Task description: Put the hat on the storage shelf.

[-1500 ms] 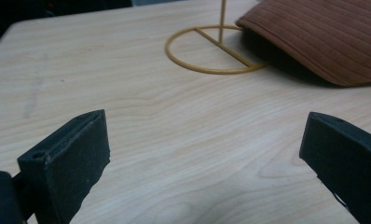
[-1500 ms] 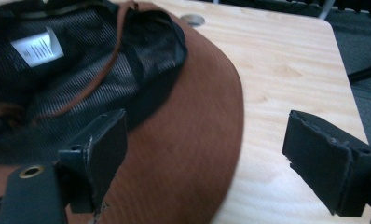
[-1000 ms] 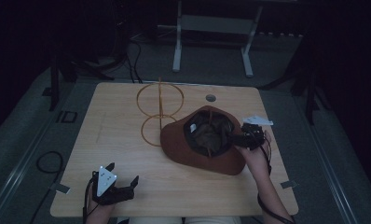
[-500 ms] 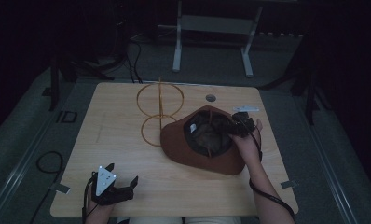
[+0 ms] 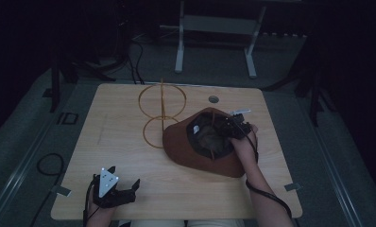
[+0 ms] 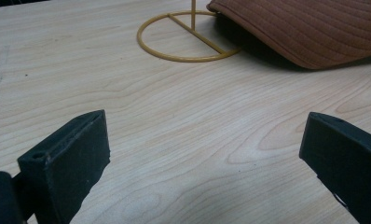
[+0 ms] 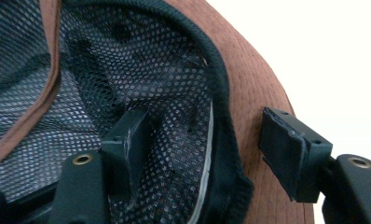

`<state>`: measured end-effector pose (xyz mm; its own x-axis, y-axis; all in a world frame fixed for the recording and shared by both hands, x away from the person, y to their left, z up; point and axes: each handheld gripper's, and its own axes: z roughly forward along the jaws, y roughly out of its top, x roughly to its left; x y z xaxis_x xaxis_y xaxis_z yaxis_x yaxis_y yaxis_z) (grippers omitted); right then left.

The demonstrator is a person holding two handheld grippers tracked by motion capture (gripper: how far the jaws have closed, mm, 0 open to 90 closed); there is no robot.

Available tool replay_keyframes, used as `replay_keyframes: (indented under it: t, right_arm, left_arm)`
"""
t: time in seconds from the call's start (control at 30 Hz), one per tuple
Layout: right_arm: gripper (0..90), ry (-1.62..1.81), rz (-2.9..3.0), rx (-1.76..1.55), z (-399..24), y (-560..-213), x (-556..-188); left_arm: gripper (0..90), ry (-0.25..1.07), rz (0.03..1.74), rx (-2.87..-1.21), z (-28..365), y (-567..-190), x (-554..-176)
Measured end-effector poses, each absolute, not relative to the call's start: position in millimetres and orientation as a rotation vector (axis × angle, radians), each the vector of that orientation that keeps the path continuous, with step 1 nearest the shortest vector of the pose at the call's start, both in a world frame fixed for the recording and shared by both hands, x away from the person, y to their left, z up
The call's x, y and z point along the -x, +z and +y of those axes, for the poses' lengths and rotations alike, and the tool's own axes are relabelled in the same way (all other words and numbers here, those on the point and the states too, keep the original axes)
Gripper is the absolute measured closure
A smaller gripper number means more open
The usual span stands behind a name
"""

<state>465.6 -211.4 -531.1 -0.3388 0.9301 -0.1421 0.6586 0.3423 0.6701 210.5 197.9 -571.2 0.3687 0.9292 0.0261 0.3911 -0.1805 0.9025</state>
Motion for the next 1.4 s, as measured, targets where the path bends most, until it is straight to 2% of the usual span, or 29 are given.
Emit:
replay_keyframes:
  t: [0.1, 0.13, 0.2, 0.33, 0.37, 0.87, 1.03, 1.4]
  right_arm:
    - [41.2, 0.670, 2.086, -1.385, -208.8, -534.1, -467.6]
    - [49.5, 0.667, 2.078, -1.396, -209.3, -534.9, -468.2]
    - [56.9, 0.670, 2.063, -1.447, -209.6, -536.3, -469.3]
    - [80.1, 0.640, 2.027, -1.469, -211.1, -538.0, -469.6]
    - [82.5, 0.644, 2.019, -1.473, -212.3, -537.2, -469.1]
    - [84.3, 0.937, 1.933, -1.518, -235.1, -495.9, -447.8]
    - [84.2, 1.020, 1.902, -1.493, -247.4, -479.7, -431.6]
    - [84.2, 1.188, 1.860, -1.432, -260.1, -450.3, -387.4]
  left_arm:
    - [2.3, 0.767, 1.176, -1.749, 199.0, -571.1, -211.0]
    - [2.2, 0.760, 1.175, -1.748, 199.4, -571.2, -211.2]
    - [2.3, 0.765, 1.182, -1.751, 200.0, -571.5, -211.3]
    - [2.3, 0.760, 1.170, -1.764, 199.9, -571.6, -210.8]
    - [2.2, 0.758, 1.164, -1.765, 199.9, -571.4, -210.5]
    - [4.4, 0.737, 1.139, -1.815, 198.3, -568.0, -212.3]
    - [4.5, 0.761, 1.111, -1.805, 196.4, -563.6, -213.1]
    - [5.8, 0.664, 1.112, -1.868, 180.8, -544.6, -222.9]
